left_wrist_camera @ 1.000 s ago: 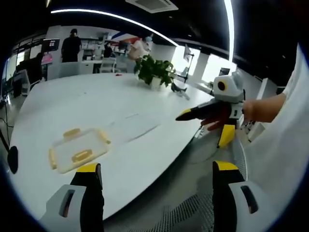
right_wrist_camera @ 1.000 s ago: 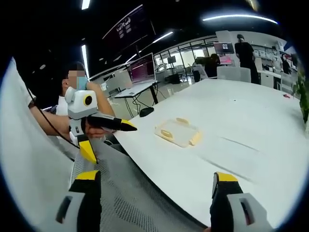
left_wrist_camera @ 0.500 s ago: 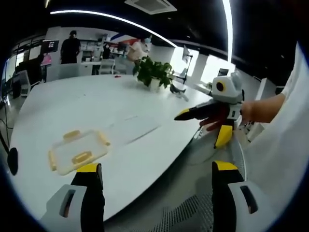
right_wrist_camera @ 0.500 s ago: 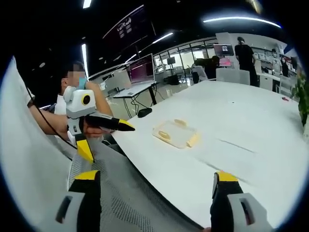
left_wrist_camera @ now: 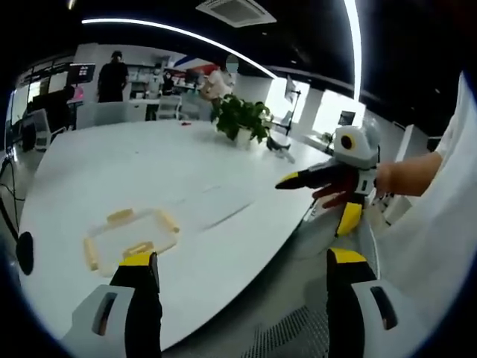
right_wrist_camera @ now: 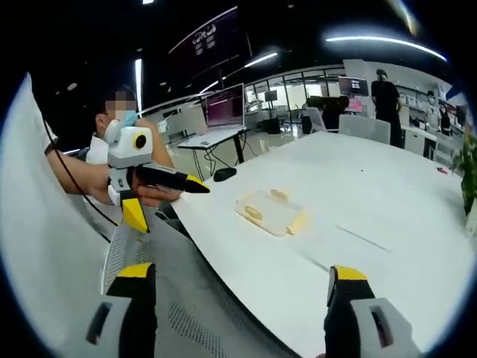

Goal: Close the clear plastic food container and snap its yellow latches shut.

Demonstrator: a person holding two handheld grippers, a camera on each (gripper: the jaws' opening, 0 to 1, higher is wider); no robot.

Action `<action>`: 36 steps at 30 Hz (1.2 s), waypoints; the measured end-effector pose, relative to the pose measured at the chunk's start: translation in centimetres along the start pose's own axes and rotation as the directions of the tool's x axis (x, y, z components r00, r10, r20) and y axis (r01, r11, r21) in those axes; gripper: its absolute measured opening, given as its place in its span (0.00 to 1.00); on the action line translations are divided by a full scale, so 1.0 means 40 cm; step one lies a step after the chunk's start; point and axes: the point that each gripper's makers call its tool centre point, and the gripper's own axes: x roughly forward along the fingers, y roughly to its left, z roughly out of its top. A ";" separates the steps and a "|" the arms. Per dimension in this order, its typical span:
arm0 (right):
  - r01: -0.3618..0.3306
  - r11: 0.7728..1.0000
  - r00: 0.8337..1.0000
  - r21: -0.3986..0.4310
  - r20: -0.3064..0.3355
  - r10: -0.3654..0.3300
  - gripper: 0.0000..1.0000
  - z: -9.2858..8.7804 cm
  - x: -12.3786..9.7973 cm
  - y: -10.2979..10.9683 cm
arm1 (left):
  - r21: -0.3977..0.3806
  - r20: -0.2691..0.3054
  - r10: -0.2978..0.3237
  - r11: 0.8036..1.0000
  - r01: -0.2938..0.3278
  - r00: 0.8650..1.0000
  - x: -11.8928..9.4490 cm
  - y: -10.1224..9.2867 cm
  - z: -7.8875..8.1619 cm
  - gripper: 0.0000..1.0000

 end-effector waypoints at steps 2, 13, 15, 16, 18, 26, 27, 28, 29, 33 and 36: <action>-0.001 1.000 1.000 -0.009 0.007 0.001 0.96 0.013 0.003 -0.002 | 0.004 0.003 0.003 1.000 -0.003 1.000 -0.005 0.008 0.006 0.93; -0.003 1.000 1.000 -0.001 0.014 0.003 0.95 0.039 0.021 -0.015 | 0.008 0.011 0.013 1.000 -0.013 1.000 -0.017 0.047 0.018 0.93; 0.002 1.000 1.000 0.006 0.026 -0.002 0.95 0.049 0.025 -0.018 | 0.015 0.006 0.009 1.000 -0.009 1.000 -0.021 0.055 0.018 0.93; 0.008 1.000 1.000 0.013 0.027 -0.009 0.95 0.053 0.030 -0.021 | 0.015 0.006 0.009 1.000 -0.009 1.000 -0.023 0.060 0.019 0.93; 0.019 1.000 0.999 0.021 0.045 -0.020 0.95 0.066 0.036 -0.021 | 0.019 0.006 0.006 1.000 -0.006 1.000 -0.029 0.073 0.023 0.93; 0.018 0.999 0.997 0.027 0.074 -0.020 0.95 0.097 0.062 -0.039 | 0.038 -0.005 0.011 0.999 -0.011 1.000 -0.031 0.101 0.043 0.94; -0.009 0.999 0.996 0.042 0.086 0.006 0.95 0.104 0.066 -0.038 | 0.041 -0.004 0.010 0.999 -0.010 1.000 -0.029 0.101 0.045 0.94; -0.014 0.999 0.996 0.042 0.088 0.011 0.95 0.105 0.067 -0.039 | 0.043 -0.005 0.009 0.999 -0.009 1.000 -0.028 0.102 0.046 0.94; -0.027 0.999 0.997 0.023 0.068 0.026 0.95 0.105 0.070 -0.046 | 0.042 -0.017 0.031 0.999 -0.030 0.999 -0.024 0.112 0.048 0.94; -0.054 0.998 0.998 -0.024 0.041 0.055 0.93 0.122 0.057 -0.069 | -0.002 0.004 0.073 0.997 -0.073 0.997 -0.019 0.135 0.070 0.94; -0.075 0.997 0.995 -0.032 0.059 0.076 0.93 0.140 0.056 -0.086 | 0.001 -0.002 0.087 0.996 -0.087 0.996 -0.015 0.149 0.071 0.94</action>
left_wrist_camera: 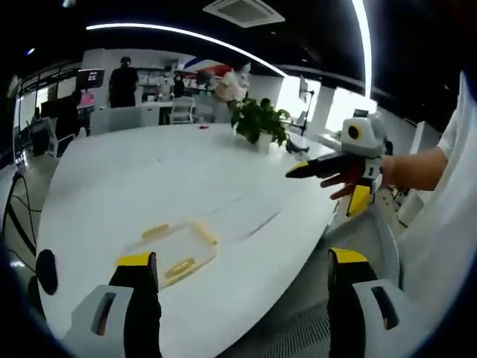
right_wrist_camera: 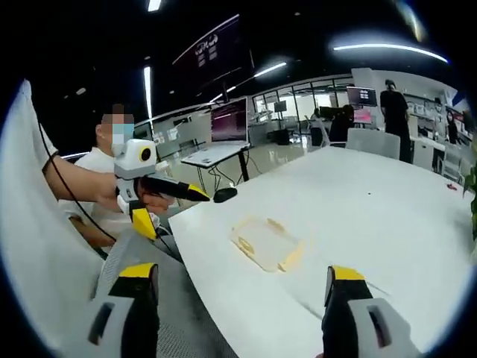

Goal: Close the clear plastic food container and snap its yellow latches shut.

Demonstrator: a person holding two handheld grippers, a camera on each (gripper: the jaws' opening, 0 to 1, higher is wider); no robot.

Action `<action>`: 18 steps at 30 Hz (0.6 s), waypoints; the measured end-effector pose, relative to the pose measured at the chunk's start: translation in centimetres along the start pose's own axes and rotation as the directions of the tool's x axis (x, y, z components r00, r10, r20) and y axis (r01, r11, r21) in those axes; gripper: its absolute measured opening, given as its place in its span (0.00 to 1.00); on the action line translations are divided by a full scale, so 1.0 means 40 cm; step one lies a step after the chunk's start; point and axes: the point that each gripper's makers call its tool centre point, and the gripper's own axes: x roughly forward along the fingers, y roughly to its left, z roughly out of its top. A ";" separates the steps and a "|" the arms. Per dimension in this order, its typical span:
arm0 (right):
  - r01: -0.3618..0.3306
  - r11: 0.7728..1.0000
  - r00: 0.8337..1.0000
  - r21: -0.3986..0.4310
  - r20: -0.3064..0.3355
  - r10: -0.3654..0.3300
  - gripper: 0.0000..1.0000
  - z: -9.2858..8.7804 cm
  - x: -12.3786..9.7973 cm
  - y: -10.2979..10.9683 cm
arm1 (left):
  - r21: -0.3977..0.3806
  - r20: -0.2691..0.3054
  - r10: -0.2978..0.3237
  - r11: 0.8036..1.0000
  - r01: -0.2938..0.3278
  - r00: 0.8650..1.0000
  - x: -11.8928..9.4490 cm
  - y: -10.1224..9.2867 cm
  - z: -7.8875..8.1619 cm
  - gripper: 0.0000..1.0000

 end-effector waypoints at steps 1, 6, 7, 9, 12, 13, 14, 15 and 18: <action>-0.001 1.000 1.000 -0.006 -0.004 0.001 0.93 -0.001 0.004 -0.005 | -0.004 -0.003 0.011 1.000 -0.011 1.000 0.002 0.011 0.000 0.94; 0.012 1.000 1.000 -0.021 -0.023 -0.012 0.94 0.002 0.030 -0.036 | -0.002 -0.020 0.009 1.000 -0.009 1.000 0.005 0.048 0.000 0.94; 0.015 1.000 1.000 -0.017 -0.020 -0.015 0.94 0.007 0.037 -0.043 | 0.000 -0.028 0.008 1.000 -0.008 1.000 0.006 0.055 -0.001 0.94; 0.014 1.000 1.000 -0.007 -0.012 -0.014 0.94 0.014 0.048 -0.054 | 0.009 -0.035 0.005 1.000 -0.004 0.999 0.008 0.071 0.003 0.94; 0.014 1.000 1.000 -0.010 -0.025 -0.014 0.93 0.012 0.064 -0.062 | 0.018 -0.044 0.005 1.000 -0.004 0.999 0.013 0.094 0.007 0.94; 0.012 1.000 1.000 -0.011 -0.027 -0.012 0.93 0.011 0.068 -0.063 | 0.023 -0.040 0.006 1.000 -0.005 0.999 0.016 0.102 0.011 0.94; 0.009 1.000 1.000 -0.009 -0.028 -0.009 0.93 0.010 0.072 -0.065 | 0.022 -0.039 0.006 1.000 -0.005 0.999 0.018 0.106 0.013 0.94; 0.006 1.000 1.000 -0.008 -0.028 -0.006 0.93 0.010 0.076 -0.066 | 0.024 -0.041 0.002 1.000 -0.001 0.999 0.023 0.109 0.013 0.94; 0.000 1.000 0.999 -0.019 -0.039 -0.001 0.93 0.007 0.089 -0.074 | 0.056 -0.062 -0.008 0.998 0.011 0.998 0.030 0.117 0.006 0.94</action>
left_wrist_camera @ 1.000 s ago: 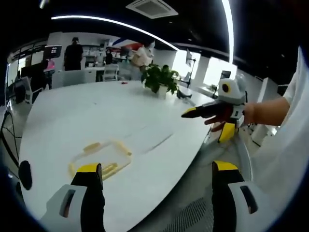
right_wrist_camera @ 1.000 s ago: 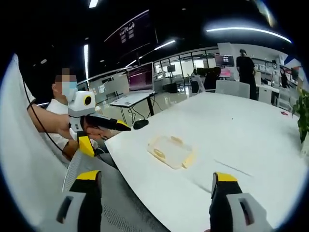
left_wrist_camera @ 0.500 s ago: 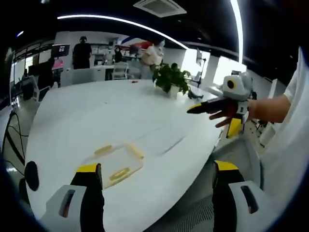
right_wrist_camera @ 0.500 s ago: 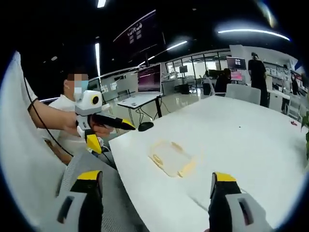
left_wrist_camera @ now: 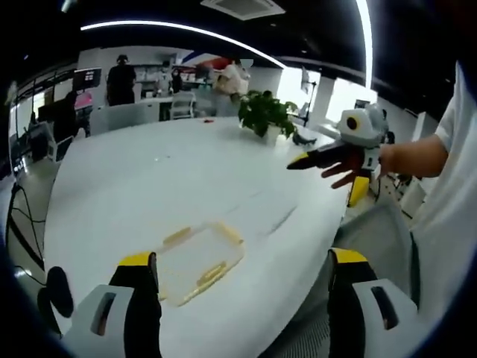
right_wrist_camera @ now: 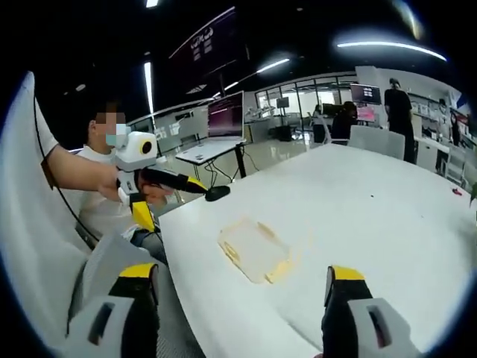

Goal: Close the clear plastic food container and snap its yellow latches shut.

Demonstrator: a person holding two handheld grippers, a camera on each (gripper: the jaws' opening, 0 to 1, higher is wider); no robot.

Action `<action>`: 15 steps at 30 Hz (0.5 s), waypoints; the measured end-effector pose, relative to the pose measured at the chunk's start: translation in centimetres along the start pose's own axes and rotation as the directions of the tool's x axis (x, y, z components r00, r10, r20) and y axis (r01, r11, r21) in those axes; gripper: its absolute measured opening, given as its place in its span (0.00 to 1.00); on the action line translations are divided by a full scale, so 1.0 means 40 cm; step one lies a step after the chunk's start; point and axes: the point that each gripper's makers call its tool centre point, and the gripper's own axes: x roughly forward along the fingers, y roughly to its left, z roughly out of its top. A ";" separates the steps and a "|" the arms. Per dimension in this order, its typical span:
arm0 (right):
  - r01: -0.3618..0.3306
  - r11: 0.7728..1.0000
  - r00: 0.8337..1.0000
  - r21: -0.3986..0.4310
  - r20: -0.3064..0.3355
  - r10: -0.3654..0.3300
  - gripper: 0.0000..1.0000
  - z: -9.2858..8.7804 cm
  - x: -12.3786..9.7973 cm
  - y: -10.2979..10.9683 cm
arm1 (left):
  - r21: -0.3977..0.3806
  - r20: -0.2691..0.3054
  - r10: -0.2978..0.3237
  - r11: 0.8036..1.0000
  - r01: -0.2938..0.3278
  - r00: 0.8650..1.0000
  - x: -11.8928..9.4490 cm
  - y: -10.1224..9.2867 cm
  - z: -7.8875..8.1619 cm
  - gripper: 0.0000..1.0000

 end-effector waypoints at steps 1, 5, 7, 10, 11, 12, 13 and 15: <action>-0.001 1.000 1.000 0.000 -0.002 0.001 0.92 0.000 0.003 -0.003 | 0.009 -0.003 -0.005 1.000 0.005 1.000 0.001 0.003 -0.001 0.94; -0.020 1.000 1.000 0.000 -0.006 0.020 0.91 0.006 0.014 -0.005 | 0.045 -0.001 -0.011 0.999 0.011 1.000 -0.004 0.015 0.004 0.94; -0.021 1.000 1.000 0.004 -0.004 0.021 0.91 0.010 0.021 -0.006 | 0.053 -0.008 -0.015 0.998 0.015 1.000 -0.005 0.026 -0.001 0.94; -0.015 1.000 1.000 -0.011 -0.008 0.015 0.91 0.014 0.032 -0.011 | 0.060 -0.016 -0.025 0.998 0.026 1.000 -0.007 0.038 -0.007 0.93; -0.021 1.000 1.000 -0.014 -0.008 0.021 0.90 0.017 0.037 -0.011 | 0.062 -0.018 -0.030 0.998 0.031 0.999 -0.007 0.041 -0.008 0.93; -0.025 1.000 1.000 -0.015 -0.005 0.025 0.90 0.019 0.040 -0.011 | 0.074 -0.022 -0.037 0.997 0.039 0.999 -0.008 0.045 -0.009 0.93; -0.026 0.999 1.000 -0.019 -0.005 0.026 0.90 0.020 0.045 -0.013 | 0.084 -0.029 -0.040 0.996 0.042 0.999 -0.009 0.049 -0.011 0.92; -0.021 0.999 1.000 -0.031 -0.011 0.021 0.90 0.020 0.053 -0.019 | 0.099 -0.037 -0.045 0.994 0.049 0.998 -0.009 0.060 -0.013 0.91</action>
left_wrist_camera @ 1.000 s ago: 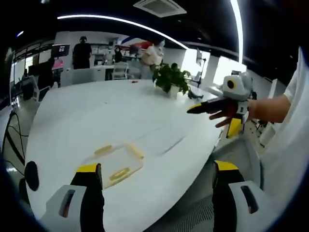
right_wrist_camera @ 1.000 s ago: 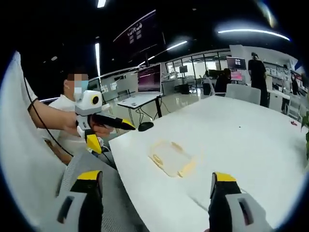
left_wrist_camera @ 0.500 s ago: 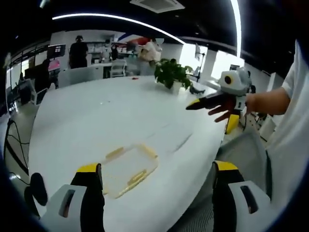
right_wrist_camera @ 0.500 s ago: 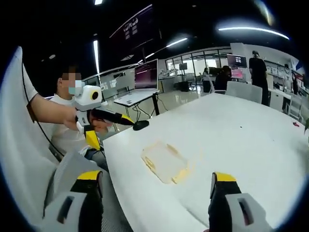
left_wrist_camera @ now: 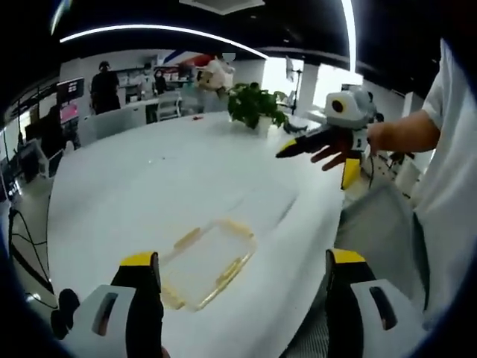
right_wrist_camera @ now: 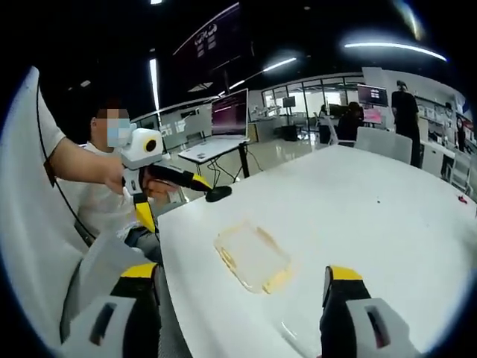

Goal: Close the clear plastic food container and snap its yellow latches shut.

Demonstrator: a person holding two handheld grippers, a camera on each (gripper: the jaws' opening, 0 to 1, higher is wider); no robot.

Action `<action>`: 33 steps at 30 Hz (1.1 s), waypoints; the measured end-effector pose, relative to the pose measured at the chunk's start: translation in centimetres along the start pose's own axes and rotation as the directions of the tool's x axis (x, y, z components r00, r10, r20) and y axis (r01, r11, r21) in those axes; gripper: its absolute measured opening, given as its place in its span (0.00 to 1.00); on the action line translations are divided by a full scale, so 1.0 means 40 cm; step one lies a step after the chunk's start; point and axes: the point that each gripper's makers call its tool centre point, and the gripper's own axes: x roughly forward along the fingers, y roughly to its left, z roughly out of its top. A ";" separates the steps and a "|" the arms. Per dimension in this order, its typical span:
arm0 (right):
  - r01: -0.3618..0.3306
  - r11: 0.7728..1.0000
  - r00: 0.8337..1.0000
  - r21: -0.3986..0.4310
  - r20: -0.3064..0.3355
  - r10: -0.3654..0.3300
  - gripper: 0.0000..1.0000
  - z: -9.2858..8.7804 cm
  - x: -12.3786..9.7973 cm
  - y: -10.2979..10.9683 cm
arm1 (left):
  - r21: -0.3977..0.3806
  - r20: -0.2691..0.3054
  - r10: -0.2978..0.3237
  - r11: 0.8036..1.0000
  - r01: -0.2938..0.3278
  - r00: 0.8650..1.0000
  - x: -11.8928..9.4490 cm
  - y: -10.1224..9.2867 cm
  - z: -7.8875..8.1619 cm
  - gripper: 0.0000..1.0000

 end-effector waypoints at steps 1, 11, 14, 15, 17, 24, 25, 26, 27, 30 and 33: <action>0.002 1.000 1.000 -0.013 0.005 -0.002 0.89 0.002 0.002 -0.002 | 0.004 -0.002 -0.002 1.000 0.002 1.000 -0.001 0.007 -0.001 0.91; 0.003 0.999 1.000 -0.040 -0.025 -0.004 0.85 -0.004 0.043 -0.025 | 0.070 -0.035 -0.018 0.997 0.020 0.999 -0.001 0.061 -0.001 0.85; -0.005 0.998 0.999 -0.065 -0.034 0.003 0.83 -0.002 0.061 -0.029 | 0.093 -0.038 -0.014 0.996 0.017 0.999 0.002 0.081 -0.004 0.82; -0.009 0.998 0.999 -0.068 -0.047 0.006 0.82 -0.006 0.065 -0.031 | 0.093 -0.039 -0.013 0.996 0.016 0.999 0.004 0.085 -0.005 0.82; -0.017 0.997 0.998 -0.077 -0.059 0.013 0.82 -0.006 0.077 -0.030 | 0.095 -0.046 -0.013 0.995 0.017 0.999 0.008 0.094 -0.012 0.82; -0.041 0.990 0.994 -0.134 -0.103 0.027 0.74 -0.015 0.116 -0.042 | 0.134 -0.117 -0.059 0.988 0.074 0.991 0.025 0.106 -0.043 0.78; -0.042 0.990 0.994 -0.134 -0.104 0.028 0.74 -0.015 0.121 -0.045 | 0.147 -0.132 -0.058 0.986 0.078 0.990 0.026 0.110 -0.049 0.78; -0.043 0.990 0.994 -0.132 -0.105 0.029 0.75 -0.016 0.125 -0.048 | 0.160 -0.150 -0.061 0.983 0.085 0.987 0.029 0.114 -0.057 0.78; -0.045 0.991 0.994 -0.129 -0.107 0.032 0.75 -0.017 0.127 -0.050 | 0.166 -0.160 -0.062 0.982 0.089 0.985 0.030 0.116 -0.062 0.77; -0.057 0.984 0.988 -0.167 -0.152 0.031 0.72 -0.034 0.134 -0.060 | 0.189 -0.189 -0.071 0.976 0.108 0.979 0.035 0.123 -0.080 0.77; -0.061 0.975 0.979 -0.216 -0.205 0.016 0.69 -0.057 0.142 -0.077 | 0.205 -0.208 -0.072 0.972 0.115 0.976 0.041 0.130 -0.093 0.77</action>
